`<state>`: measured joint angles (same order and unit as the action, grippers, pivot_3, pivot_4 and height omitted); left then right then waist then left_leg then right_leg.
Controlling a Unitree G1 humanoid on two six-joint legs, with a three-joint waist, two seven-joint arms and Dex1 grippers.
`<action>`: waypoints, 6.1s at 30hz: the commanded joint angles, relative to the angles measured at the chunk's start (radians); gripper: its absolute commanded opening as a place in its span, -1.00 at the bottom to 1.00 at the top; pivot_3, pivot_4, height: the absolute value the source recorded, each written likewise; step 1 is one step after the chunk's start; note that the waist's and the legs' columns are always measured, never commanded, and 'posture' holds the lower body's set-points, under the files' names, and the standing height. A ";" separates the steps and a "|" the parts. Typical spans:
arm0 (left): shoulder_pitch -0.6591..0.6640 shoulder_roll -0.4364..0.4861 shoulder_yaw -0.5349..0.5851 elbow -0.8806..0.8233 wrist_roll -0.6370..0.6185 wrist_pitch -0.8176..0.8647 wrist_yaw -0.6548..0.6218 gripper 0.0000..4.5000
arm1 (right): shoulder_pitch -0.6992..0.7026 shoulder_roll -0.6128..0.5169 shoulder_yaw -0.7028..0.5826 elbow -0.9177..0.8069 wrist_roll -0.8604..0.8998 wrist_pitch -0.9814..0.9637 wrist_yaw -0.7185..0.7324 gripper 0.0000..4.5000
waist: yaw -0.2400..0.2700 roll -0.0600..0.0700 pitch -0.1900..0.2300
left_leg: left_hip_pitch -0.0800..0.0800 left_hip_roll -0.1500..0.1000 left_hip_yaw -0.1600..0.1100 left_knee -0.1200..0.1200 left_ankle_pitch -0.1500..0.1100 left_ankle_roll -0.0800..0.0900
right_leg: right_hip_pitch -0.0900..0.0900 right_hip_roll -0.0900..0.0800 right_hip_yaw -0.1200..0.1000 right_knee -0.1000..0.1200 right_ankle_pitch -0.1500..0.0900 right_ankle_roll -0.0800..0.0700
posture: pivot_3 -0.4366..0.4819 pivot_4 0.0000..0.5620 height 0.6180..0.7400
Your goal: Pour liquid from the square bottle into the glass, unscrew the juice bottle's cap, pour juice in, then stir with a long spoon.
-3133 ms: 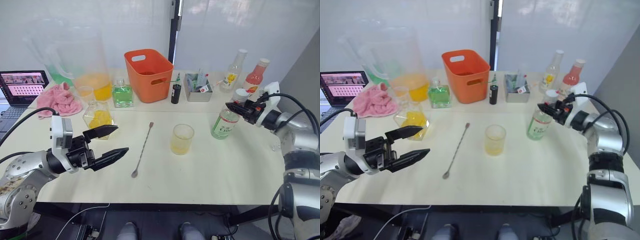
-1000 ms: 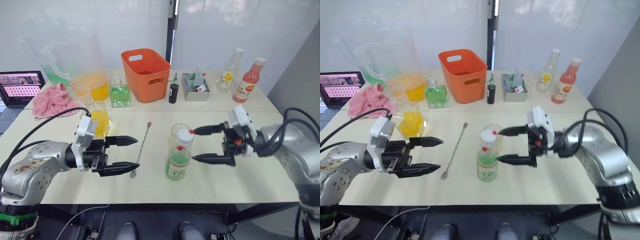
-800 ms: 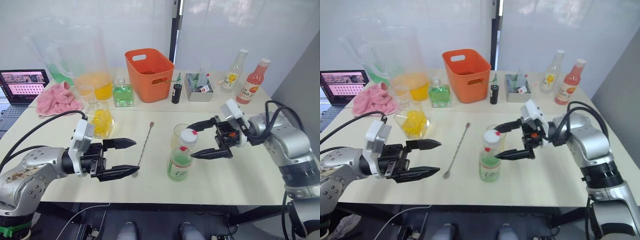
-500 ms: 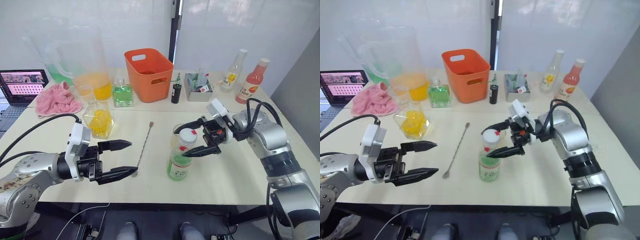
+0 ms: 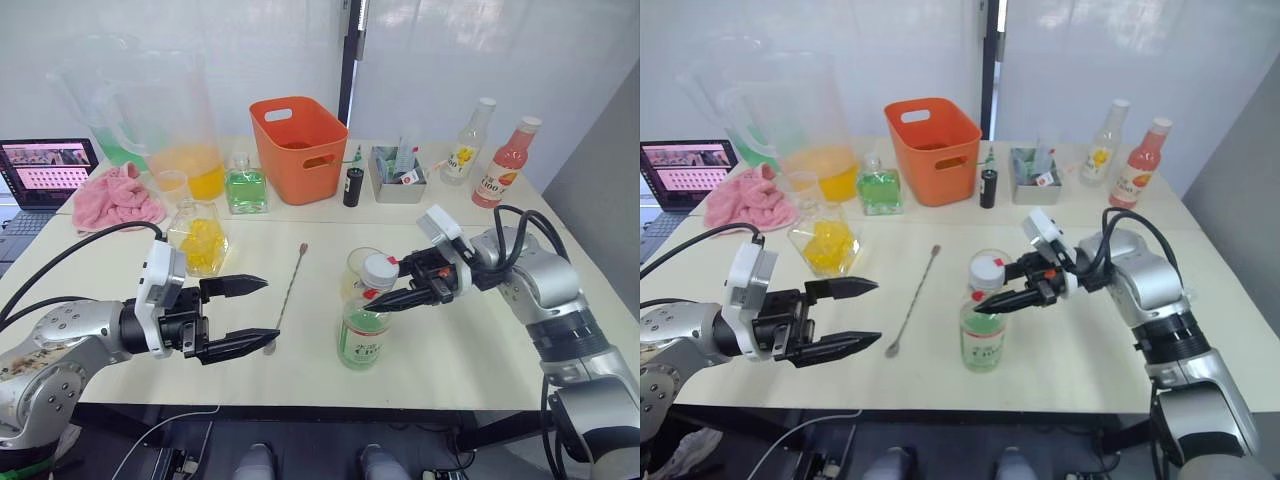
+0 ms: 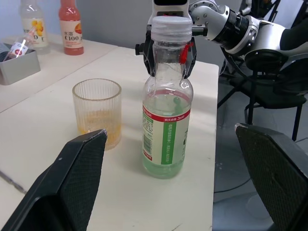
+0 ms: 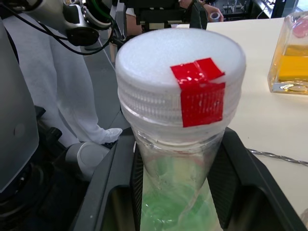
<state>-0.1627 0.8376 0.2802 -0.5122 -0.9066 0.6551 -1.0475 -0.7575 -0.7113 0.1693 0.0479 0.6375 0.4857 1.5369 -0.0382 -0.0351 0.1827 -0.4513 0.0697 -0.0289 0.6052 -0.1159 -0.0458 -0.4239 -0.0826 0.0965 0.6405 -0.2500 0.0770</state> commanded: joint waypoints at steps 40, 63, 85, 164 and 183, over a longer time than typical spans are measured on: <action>-0.153 -0.059 -0.158 0.127 0.057 -0.036 -0.125 1.00 | 0.546 -0.013 -0.387 -0.700 0.238 0.329 -0.883 0.98 | 0.001 -0.002 -0.001 | -0.001 0.000 0.000 0.001 0.000 0.000 | 0.001 0.000 0.000 -0.002 0.000 -0.001 | -0.05 -0.47 0.76; -0.032 -0.038 -0.058 -0.003 0.008 -0.018 -0.006 1.00 | 0.211 -0.020 -0.146 -0.306 0.057 0.073 -0.357 0.98 | -0.004 -0.002 0.000 | 0.000 0.000 0.000 0.001 0.000 0.000 | 0.001 0.000 0.000 -0.001 0.000 -0.001 | -0.05 -0.47 0.76; -0.096 -0.033 -0.108 0.073 0.039 -0.043 -0.072 1.00 | 0.288 0.050 -0.211 -0.549 0.162 0.212 -0.596 -0.33 | -0.003 -0.002 0.000 | 0.000 0.000 0.000 0.000 0.000 0.000 | 0.000 0.000 0.000 -0.001 0.000 -0.001 | -0.05 -0.47 0.76; -0.547 -0.417 -0.522 0.376 0.392 -0.149 -0.112 0.19 | 1.083 -0.143 -0.938 -0.843 0.371 0.219 -0.745 1.00 | 0.024 -0.002 -0.001 | -0.004 -0.001 -0.001 0.003 0.000 0.001 | 0.004 0.000 0.001 -0.011 0.005 0.005 | -0.05 -0.47 0.76; -0.545 -0.406 -0.525 0.351 0.388 -0.116 -0.105 -0.34 | 0.648 -0.219 -0.557 -0.834 0.577 0.298 -1.009 1.00 | 0.021 -0.002 -0.001 | -0.004 -0.001 -0.001 0.004 0.000 0.001 | 0.004 0.000 0.001 -0.011 0.006 0.004 | -0.05 -0.47 0.76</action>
<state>-0.7000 0.4330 -0.2435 -0.1300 -0.5102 0.5239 -1.1557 -0.0747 -0.9225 -0.4249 -0.7858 1.1821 0.7677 0.5758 -0.0172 -0.0368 0.1817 -0.4553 0.0689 -0.0303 0.6087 -0.1156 -0.0449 -0.4195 -0.0825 0.0974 0.6300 -0.2443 0.0813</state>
